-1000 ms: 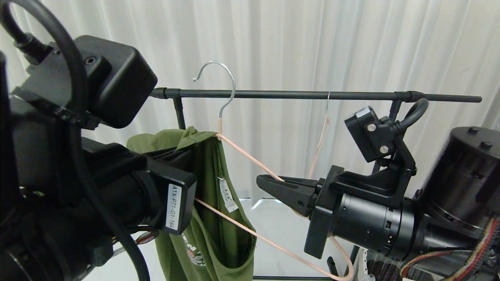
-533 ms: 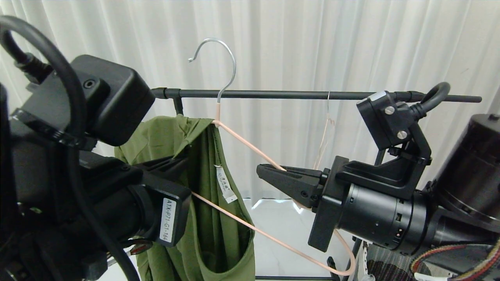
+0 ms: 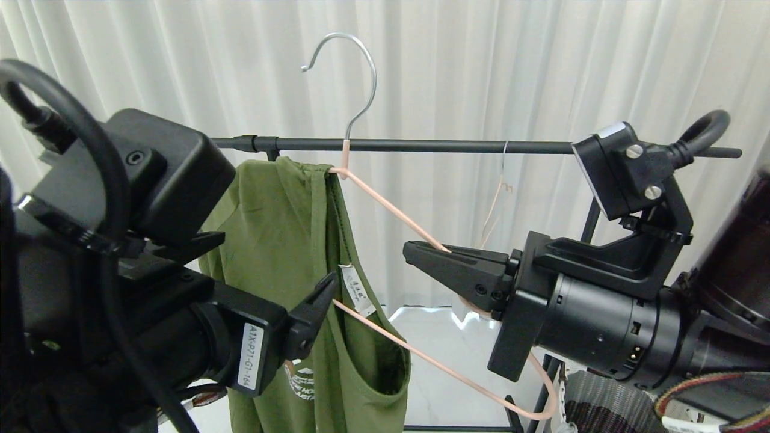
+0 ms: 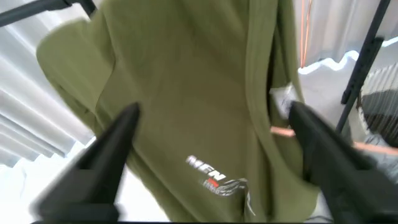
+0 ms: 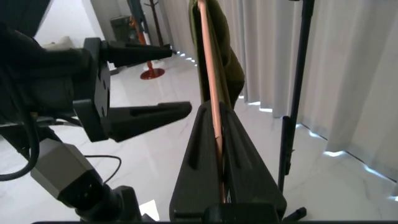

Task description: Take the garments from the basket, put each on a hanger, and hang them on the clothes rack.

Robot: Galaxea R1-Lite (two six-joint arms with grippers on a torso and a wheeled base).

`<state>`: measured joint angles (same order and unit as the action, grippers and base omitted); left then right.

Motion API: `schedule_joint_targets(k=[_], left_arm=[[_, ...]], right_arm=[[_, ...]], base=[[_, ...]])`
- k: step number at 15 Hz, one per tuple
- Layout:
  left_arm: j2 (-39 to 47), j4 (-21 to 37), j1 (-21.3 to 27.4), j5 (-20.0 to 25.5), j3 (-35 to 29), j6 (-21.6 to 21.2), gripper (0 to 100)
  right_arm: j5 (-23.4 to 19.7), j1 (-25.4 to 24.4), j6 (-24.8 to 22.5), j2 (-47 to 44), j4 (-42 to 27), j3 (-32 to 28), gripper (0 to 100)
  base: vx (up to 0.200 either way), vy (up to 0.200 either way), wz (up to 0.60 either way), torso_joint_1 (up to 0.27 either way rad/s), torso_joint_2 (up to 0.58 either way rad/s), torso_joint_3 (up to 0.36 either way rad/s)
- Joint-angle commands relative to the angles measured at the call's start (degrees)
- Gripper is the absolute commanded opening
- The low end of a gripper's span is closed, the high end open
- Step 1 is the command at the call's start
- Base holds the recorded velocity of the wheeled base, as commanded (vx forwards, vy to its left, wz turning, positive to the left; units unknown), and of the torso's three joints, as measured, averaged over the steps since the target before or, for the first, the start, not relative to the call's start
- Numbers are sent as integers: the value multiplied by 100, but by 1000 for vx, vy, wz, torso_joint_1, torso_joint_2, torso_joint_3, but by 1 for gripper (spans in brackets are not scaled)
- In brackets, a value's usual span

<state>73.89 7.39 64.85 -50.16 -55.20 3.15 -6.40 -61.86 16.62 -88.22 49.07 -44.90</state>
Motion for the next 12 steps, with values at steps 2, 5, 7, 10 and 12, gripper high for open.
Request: schedule_joint_targets(k=[2,5,7,10,12], left_arm=[[-401,0,309,7,290,-33,100],[-964,0,458,42,528,-402,100],[-1588,0,449,543,783,-1149,100],[-2115,0,150,1949,1196,-2090,100],[-2212,0,27,2617,1389,-2389,100]], right_arm=[[-10,-2,-27,174,-2,166,0],[-46,-20,-194,438,-2,693,0],[-89,-204,-352,763,-2,1168,0],[-89,-600,-352,1114,-2,1677,0],[-63,-784,-378,1255,-2,1844,0]], base=[[0,0,0,0,0,0],[0,0,0,0,0,0],[0,0,0,0,0,0],[0,0,0,0,0,0],[0,0,0,0,0,0]])
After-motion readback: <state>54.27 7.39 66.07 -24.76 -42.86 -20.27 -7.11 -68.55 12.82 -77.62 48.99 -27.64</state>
